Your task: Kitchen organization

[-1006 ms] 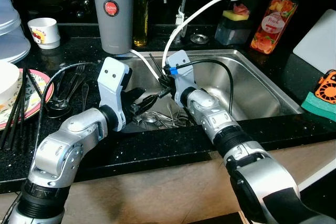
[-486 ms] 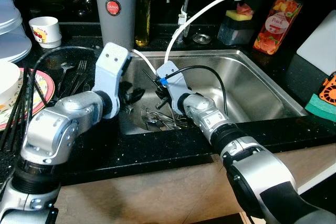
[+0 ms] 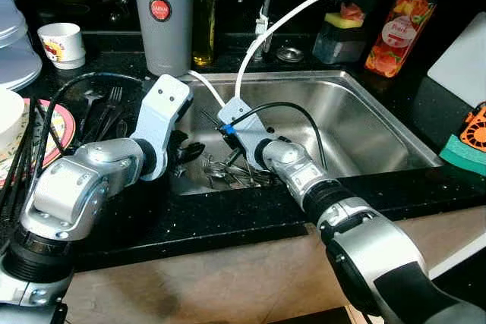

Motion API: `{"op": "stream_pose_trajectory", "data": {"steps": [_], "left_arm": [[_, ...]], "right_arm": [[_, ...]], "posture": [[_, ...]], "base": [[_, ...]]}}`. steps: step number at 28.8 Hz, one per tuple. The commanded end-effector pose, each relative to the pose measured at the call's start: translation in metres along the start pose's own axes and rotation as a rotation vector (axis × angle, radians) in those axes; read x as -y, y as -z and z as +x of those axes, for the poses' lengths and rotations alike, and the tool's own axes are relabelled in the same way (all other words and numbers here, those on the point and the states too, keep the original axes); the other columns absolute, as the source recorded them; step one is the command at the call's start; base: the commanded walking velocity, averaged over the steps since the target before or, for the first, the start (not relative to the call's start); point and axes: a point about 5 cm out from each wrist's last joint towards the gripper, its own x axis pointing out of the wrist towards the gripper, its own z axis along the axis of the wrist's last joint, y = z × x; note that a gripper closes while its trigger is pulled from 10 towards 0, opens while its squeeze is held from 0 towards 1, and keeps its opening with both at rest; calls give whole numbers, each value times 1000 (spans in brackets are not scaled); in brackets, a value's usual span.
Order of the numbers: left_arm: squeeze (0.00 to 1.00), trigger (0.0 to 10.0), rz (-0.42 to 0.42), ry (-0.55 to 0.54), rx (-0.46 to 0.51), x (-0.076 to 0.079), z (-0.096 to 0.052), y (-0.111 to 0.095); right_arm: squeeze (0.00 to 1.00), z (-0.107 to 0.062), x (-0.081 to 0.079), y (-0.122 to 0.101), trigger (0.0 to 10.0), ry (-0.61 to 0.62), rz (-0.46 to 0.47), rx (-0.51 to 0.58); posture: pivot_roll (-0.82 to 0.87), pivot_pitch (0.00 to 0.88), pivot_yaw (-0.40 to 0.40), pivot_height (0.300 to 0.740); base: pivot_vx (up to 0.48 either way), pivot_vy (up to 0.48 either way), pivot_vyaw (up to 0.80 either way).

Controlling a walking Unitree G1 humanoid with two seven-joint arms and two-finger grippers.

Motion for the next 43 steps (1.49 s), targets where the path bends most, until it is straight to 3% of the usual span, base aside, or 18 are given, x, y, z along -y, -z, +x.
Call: {"op": "stream_pose_trajectory", "data": {"steps": [1,6,7,12,13,14,19,21,23,24,26,28,35,36,37,43], "left_arm": [[0,10000,9,27,-35,6,0,5],[0,10000,8,17,-39,4,0,6],[0,10000,7,16,-40,4,-1,6],[0,10000,6,13,-40,3,-1,6],[0,10000,4,-5,-39,2,-1,5],[0,10000,1,-17,-37,1,0,5],[0,10000,-5,-57,-25,-3,1,3],[0,10000,-25,-118,-6,-9,3,1],[0,10000,-53,-257,12,-23,5,-1],[0,10000,-53,-257,12,-23,5,-1],[0,10000,-80,-421,26,-37,5,-2],[0,10000,-98,-598,28,-47,6,-2],[0,10000,-189,-667,-30,-55,11,10],[176,10000,-212,-672,-31,-55,12,13],[1000,10000,-232,-671,-32,-54,13,14],[1000,10000,-244,-709,-95,-53,16,21]], "right_arm": [[0,-2,-1,11,10000,7,14,-44],[0,-1,-1,10,10000,1,27,-40],[1000,-1,-1,10,10000,0,30,-39],[984,-1,-1,9,10000,8,21,-34],[31,-1,0,7,10000,18,29,-26],[0,-1,2,6,10000,25,38,-21],[0,-2,8,1,10000,51,57,4],[0,-4,17,-7,10000,95,73,42],[0,-9,34,-19,10000,190,126,121],[0,-9,34,-19,10000,190,126,121],[0,-14,49,-29,10000,267,221,200],[0,-18,57,-40,10000,267,347,294],[0,-19,44,-45,10000,177,438,395],[0,-20,42,-43,10000,174,443,404],[0,-21,41,-42,10000,172,442,408],[0,-28,35,-37,10000,153,442,417]], "posture": [[-10,118,-79,740],[-10,118,-79,740],[-10,118,-79,740],[-9,118,-77,740],[-9,116,-76,740],[-9,116,-76,740],[-9,117,-74,740],[-10,117,-74,740],[-10,118,-75,740],[-10,118,-75,740],[-11,121,-75,740],[-20,124,-66,740],[-22,124,-65,740],[-23,128,-63,740],[-24,127,-62,740],[-27,123,-58,740]], "base": [[0,0,0],[0,0,0],[0,0,0],[0,0,0],[0,0,0],[0,0,0],[0,0,0],[0,0,0],[0,0,0],[0,0,0],[0,0,0],[0,0,0],[0,0,0],[0,0,0],[0,0,0],[0,0,0]]}}
